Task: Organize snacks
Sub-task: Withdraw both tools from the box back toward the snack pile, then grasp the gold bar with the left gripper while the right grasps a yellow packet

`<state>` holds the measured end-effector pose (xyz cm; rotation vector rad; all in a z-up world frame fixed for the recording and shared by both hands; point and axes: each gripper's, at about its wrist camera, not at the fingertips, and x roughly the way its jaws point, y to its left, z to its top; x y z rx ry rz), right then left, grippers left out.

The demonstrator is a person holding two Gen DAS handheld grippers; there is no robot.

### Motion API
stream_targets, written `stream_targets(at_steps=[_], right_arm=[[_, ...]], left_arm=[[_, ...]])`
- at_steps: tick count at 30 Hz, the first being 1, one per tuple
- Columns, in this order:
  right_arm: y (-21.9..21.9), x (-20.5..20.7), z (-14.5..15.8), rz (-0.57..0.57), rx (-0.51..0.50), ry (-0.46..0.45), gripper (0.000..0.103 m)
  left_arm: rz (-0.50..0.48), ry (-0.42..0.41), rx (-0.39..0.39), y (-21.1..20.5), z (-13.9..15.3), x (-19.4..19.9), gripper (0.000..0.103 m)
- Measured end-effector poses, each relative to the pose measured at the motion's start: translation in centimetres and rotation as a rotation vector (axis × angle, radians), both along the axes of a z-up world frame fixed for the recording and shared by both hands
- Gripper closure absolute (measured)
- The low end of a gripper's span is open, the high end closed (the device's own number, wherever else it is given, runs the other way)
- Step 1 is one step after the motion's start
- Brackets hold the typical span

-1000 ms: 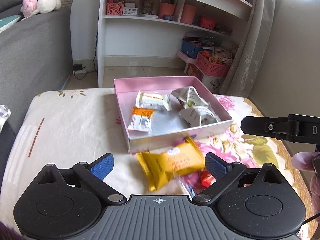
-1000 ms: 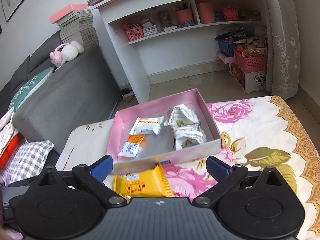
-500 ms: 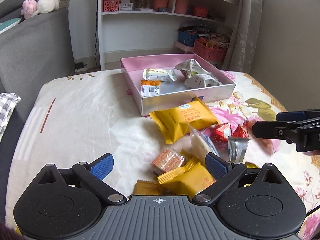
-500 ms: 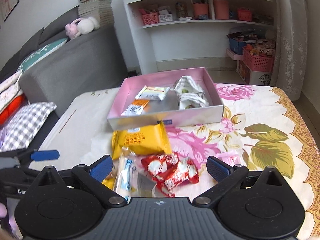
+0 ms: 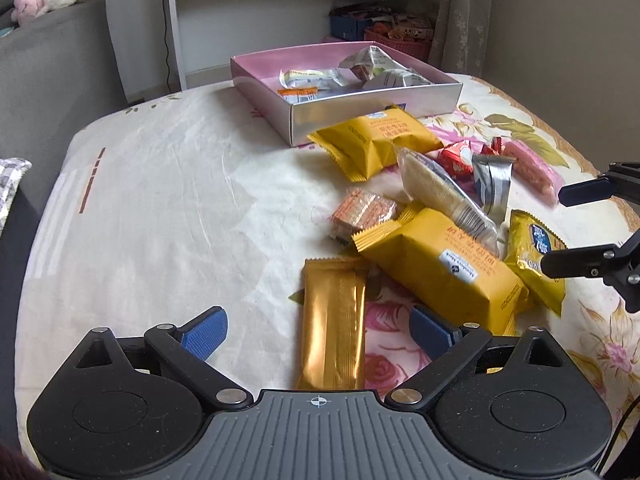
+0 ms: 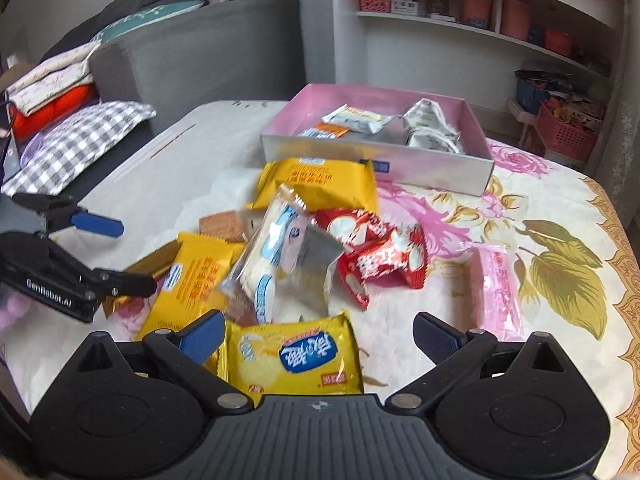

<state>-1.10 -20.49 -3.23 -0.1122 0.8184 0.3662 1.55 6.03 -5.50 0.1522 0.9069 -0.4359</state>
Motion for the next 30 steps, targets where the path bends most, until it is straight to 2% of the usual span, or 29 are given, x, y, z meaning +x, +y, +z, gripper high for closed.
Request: stream_targets(at_steps=[5,9,11,14,16,19,24,30], right_arm=[[0.8,-0.4,-1.5,0.053,-0.059,0.046,0.009],[0.7,-0.3,-1.9,0.057,-0.056,0.059,0.010],[0.6,-0.1,-2.0,0.053,-0.045,0.068,0.012],[0.3,0.0,-2.1,0.051,-0.028,0.091,0.016],[0.1,0.0,-2.1,0.053,-0.013,0.110,0.020],[0.1,0.0,-2.1,0.066,0.007,0.127,0.031],[0.8,-0.2,-1.9,0.095,-0.017,0.119,0.048],[0.6,-0.2,-1.5,0.084,0.007,0.124,0.056]], left_arm=[[-0.006,0.030,-0.005,0.3,-0.3,0.0,0.011],[-0.012,0.048,0.010,0.0,-0.7,0.0,0.025],[-0.019,0.030,0.034,-0.3,-0.7,-0.1,0.028],[-0.028,0.012,0.052,-0.4,-0.6,-0.3,0.041],[-0.031,0.007,0.050,-0.4,-0.4,-0.3,0.059],[-0.042,0.003,0.056,-0.6,-0.3,-0.4,0.074],[-0.040,0.002,0.067,-1.0,-0.1,-0.6,0.077],[-0.037,-0.014,0.053,-0.9,0.6,-0.8,0.077]])
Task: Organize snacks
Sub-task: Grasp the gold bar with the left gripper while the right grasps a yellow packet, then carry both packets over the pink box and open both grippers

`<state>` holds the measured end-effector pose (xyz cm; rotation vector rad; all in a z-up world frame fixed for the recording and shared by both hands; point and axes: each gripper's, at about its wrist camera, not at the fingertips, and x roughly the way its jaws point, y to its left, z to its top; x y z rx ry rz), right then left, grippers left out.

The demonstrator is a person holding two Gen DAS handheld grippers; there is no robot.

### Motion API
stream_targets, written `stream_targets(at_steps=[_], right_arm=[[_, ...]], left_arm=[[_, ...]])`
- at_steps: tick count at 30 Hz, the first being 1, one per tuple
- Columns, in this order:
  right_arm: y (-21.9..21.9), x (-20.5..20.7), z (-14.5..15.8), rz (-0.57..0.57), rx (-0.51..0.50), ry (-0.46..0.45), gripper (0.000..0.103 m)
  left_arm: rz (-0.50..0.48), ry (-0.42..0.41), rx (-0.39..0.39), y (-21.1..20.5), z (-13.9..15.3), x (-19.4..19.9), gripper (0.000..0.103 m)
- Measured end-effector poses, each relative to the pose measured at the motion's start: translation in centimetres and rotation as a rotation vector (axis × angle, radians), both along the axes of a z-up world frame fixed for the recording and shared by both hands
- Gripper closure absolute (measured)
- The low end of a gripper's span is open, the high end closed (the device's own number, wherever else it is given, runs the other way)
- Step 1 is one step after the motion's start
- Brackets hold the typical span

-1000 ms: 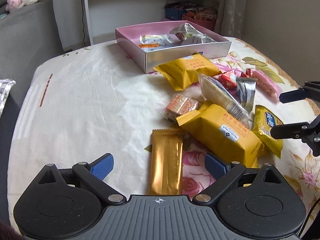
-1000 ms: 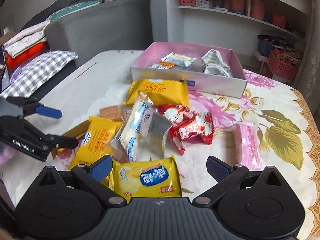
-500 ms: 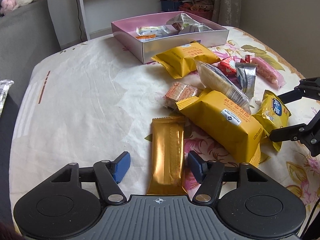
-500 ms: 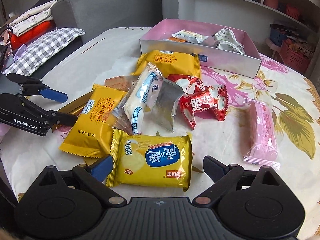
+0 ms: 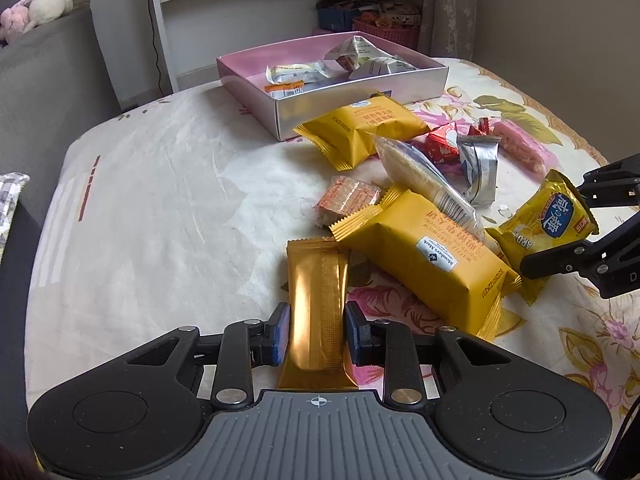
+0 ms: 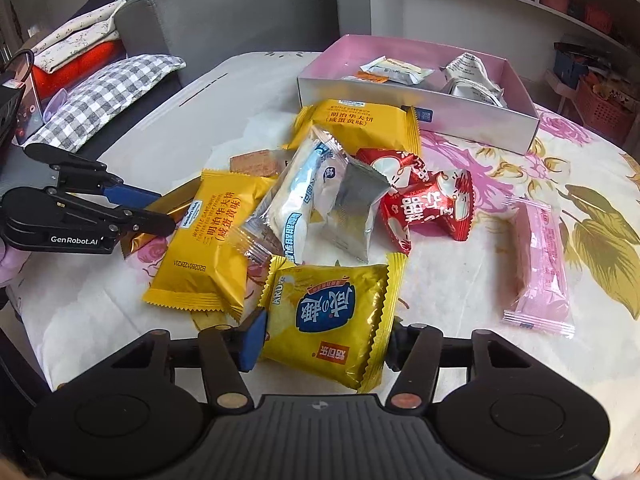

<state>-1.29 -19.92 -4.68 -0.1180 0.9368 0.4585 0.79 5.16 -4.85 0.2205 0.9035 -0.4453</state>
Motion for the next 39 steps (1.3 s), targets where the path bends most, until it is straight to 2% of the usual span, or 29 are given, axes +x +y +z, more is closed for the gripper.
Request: stream_targets(at_steps=[1,5,6,8,19,25,33,39], right_arm=[[-0.1,0.0,0.1,-0.003,0.003,-0.003,0.057],[-0.8,0.1,1.0,-0.019,0.067,-0.001,0.082],[-0.8,0.1,1.2,-0.021,0.067,-0.007,0.084],[-0.7,0.0,1.3,-0.015,0.052,-0.017,0.085],[-0.8,0.9,0.4,-0.020,0.108,0.040,0.088],[-1.9,1.1,1.5,-0.056,0.206,0.061,0.089],[-3.6,2.5,4.1,-0.134,0.308,0.009,0.089],[-4.5,6.3,5.7,-0.206,0.338,-0.030,0.089]], left_arm=[[0.004,-0.006,-0.004,0.1,0.2,0.0,0.077],[0.027,-0.020,-0.024,0.5,0.9,0.4,0.077],[0.033,-0.023,-0.030,0.7,1.1,0.5,0.077],[0.041,-0.025,-0.040,0.8,1.3,0.6,0.077],[0.055,-0.024,-0.044,0.6,1.5,0.9,0.077],[0.069,-0.059,-0.082,1.0,3.1,1.0,0.077],[0.098,-0.095,-0.144,0.0,5.4,3.1,0.077],[0.104,-0.100,-0.173,-2.6,6.8,7.0,0.077]])
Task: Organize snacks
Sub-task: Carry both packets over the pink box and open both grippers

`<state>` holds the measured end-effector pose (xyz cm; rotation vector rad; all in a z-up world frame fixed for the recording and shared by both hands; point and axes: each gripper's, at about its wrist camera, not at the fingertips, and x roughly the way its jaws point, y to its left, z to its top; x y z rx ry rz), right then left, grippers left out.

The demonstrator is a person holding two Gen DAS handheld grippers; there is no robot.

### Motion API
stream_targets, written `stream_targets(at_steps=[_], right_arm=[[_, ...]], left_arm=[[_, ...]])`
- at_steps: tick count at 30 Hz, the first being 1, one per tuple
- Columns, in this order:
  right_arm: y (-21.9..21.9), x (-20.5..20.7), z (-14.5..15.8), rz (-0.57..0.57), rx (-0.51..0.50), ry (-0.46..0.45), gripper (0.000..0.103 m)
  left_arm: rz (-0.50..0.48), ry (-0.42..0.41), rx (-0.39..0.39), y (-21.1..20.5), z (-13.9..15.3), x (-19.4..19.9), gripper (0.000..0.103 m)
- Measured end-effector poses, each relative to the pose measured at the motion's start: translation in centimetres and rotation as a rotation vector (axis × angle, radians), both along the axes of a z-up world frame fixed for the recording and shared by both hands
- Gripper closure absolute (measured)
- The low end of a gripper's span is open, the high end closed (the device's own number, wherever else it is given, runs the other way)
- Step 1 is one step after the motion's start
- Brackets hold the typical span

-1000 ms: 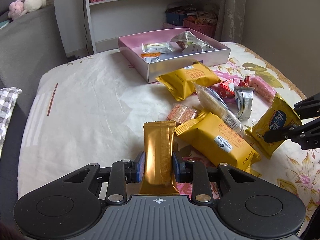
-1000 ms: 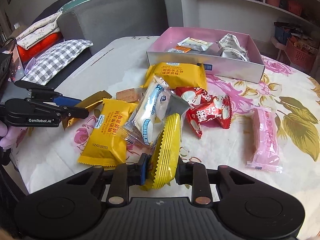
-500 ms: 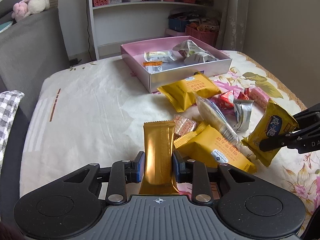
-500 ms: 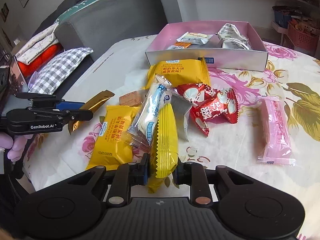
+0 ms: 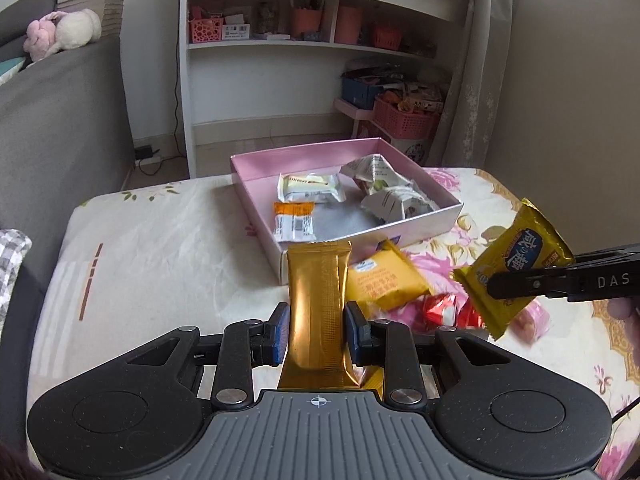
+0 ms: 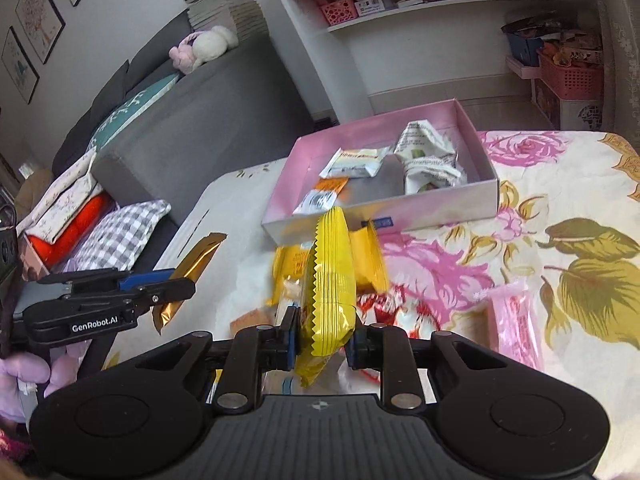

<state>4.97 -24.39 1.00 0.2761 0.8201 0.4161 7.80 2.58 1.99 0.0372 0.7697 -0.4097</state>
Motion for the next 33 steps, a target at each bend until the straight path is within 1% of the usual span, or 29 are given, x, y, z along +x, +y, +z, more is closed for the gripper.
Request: stream_targets(at_steps=[4,7,12,16,22,28,32,33], right_arm=[[-0.1,3.1,0.6,-0.043,0.037,-0.005,0.089],[0.1,5.2,0.9,-0.064,0.055,-0.017,0.089],[0.4,8.2,1.0,-0.103,0.072,-0.029,0.089],[0.7,10.2,0.2,-0.125,0.082,-0.029,0.089],[1.3,12.1,-0.8,-0.139,0.067,-0.027,0.088],[1.0,13.1,-1.3,-0.162,0.062,-0.026,0.088],[0.8,13.6,-1.2,-0.176,0.040,-0.029,0.088],[0.7,13.6,-1.2,-0.178,0.043,-0.030,0.086]], left_arm=[[-0.015,-0.015,0.006,-2.4,0.5,2.5,0.077],[-0.009,-0.018,-0.009,-3.6,0.6,4.3,0.077],[0.033,-0.005,-0.041,-4.9,0.0,7.0,0.077],[0.064,-0.002,-0.040,-5.6,-0.9,8.9,0.077],[0.103,0.005,-0.036,-6.1,-2.0,11.4,0.077],[0.127,0.006,-0.029,-6.5,-2.5,12.7,0.077],[0.124,-0.039,-0.004,-7.0,-2.3,12.7,0.076],[0.127,-0.047,-0.004,-7.0,-2.3,12.7,0.074]])
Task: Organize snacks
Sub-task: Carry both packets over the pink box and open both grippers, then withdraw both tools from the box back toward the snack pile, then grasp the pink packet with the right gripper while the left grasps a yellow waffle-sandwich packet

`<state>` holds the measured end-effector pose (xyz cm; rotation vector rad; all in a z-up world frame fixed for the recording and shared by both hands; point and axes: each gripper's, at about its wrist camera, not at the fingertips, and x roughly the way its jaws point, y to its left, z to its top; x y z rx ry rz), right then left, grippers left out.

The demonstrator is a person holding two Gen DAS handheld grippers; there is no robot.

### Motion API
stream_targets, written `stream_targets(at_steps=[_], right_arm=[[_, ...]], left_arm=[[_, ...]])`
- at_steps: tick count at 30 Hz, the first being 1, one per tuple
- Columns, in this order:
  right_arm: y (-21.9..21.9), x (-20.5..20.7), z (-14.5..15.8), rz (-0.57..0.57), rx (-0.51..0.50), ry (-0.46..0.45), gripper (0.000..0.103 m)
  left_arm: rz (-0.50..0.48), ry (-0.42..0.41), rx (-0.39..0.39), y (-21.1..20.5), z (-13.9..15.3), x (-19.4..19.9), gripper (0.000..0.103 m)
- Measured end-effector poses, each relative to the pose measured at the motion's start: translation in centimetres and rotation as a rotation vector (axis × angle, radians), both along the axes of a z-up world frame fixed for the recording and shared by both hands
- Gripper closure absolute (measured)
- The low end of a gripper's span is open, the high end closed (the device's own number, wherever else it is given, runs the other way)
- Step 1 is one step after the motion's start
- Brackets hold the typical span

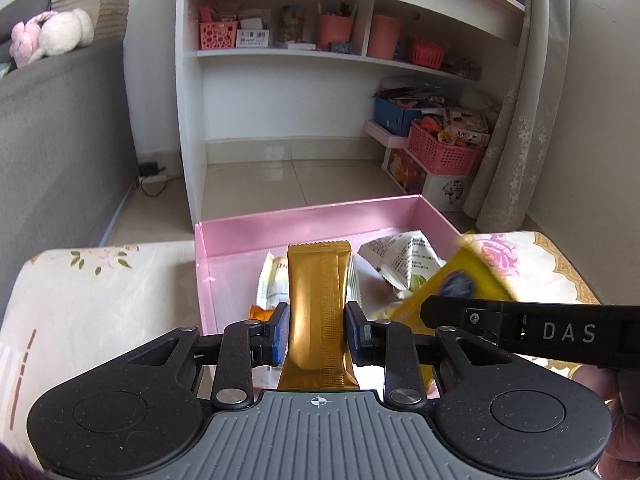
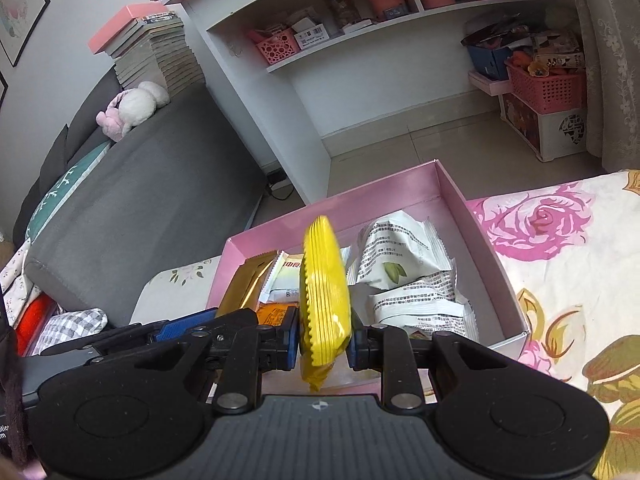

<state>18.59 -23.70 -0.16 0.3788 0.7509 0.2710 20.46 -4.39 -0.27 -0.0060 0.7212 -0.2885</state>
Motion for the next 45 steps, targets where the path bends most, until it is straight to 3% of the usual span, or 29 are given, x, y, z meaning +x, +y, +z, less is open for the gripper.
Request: stream_targets(at_steps=[2,4,6,9,17,19,32,35,45], right_arm=[[-0.3,0.1,0.2,-0.009,0.017,-0.003,0.080],[-0.6,-0.1,0.4,-0.024,0.042,-0.007,0.075],[-0.9,-0.3,0.6,-0.031,0.056,-0.012,0.060],[-1.2,-1.1,0.9,-0.047,0.048,-0.025,0.046],[-1.6,-4.4,1.8,-0.076,-0.028,-0.035,0.027],[-1.6,-5.3,2.0,-0.078,-0.054,-0.036,0.025],[-2.0,-10.5,0.9,-0.114,-0.217,0.011,0.015],[-2.6,-11.0,0.3,-0.162,-0.296,0.055,0.015],[-4.6,-11.6,-2.9,-0.170,-0.403,0.186,0.015]], left_arm=[[0.011,-0.009,-0.004,0.1,0.1,-0.1,0.073],[0.016,-0.007,-0.008,0.2,0.2,-0.1,0.057],[0.019,-0.009,-0.013,0.4,0.2,-0.5,0.045],[0.023,-0.008,-0.012,0.8,0.3,-1.5,0.034],[0.010,0.027,-0.053,2.1,0.4,-4.9,0.029],[0.006,0.042,-0.055,2.2,0.4,-5.7,0.025],[0.000,0.209,-0.042,3.3,-0.5,-11.7,0.021],[-0.006,0.268,-0.004,2.9,-1.3,-13.0,0.021],[-0.078,0.264,0.160,0.7,-2.8,-17.0,0.021]])
